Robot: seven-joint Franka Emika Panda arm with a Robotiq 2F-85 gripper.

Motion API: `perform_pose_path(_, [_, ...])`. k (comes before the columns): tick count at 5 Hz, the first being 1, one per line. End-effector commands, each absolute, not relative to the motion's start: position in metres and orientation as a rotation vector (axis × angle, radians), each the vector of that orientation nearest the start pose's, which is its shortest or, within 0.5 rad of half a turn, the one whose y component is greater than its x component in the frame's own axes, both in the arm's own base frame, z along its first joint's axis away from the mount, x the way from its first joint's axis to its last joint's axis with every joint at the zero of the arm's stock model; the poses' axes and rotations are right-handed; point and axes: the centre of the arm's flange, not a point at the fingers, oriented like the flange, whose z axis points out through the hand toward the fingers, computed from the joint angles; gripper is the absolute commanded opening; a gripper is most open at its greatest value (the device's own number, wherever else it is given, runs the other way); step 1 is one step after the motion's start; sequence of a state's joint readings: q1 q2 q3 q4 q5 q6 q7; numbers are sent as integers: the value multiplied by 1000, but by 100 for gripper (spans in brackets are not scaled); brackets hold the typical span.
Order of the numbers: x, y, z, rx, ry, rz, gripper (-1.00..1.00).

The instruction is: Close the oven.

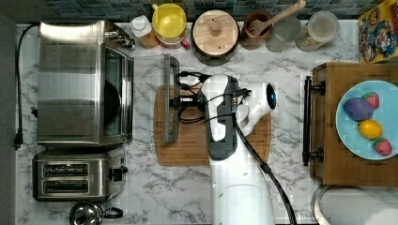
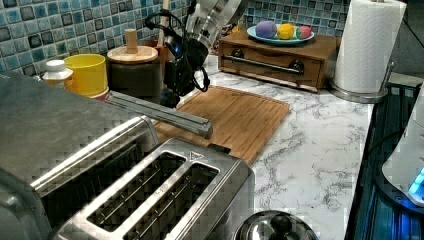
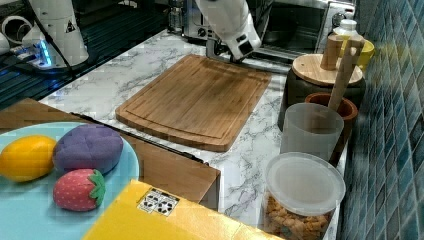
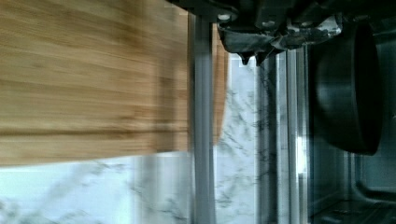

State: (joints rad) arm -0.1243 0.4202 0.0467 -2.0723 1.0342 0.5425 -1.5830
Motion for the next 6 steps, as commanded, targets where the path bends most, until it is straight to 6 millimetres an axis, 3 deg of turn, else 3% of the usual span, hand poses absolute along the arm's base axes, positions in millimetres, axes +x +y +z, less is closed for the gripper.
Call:
perform_pose_path(1, [568,252,329,-2554,-427,24,-100])
perform_pose_path(2, [550,296,339,-2605,-436,75,-100])
perform_pose_path(3, [541,299,361,-2580,-418,-24,-100])
perform_pose_path(4, [531,298,401,-2534,-378,-91,-100])
perform_pose_path(5, [524,302,427,-2592,-486,-175,-100])
perform_pose_path(6, [513,343,420,-2694,-583,-105,-100])
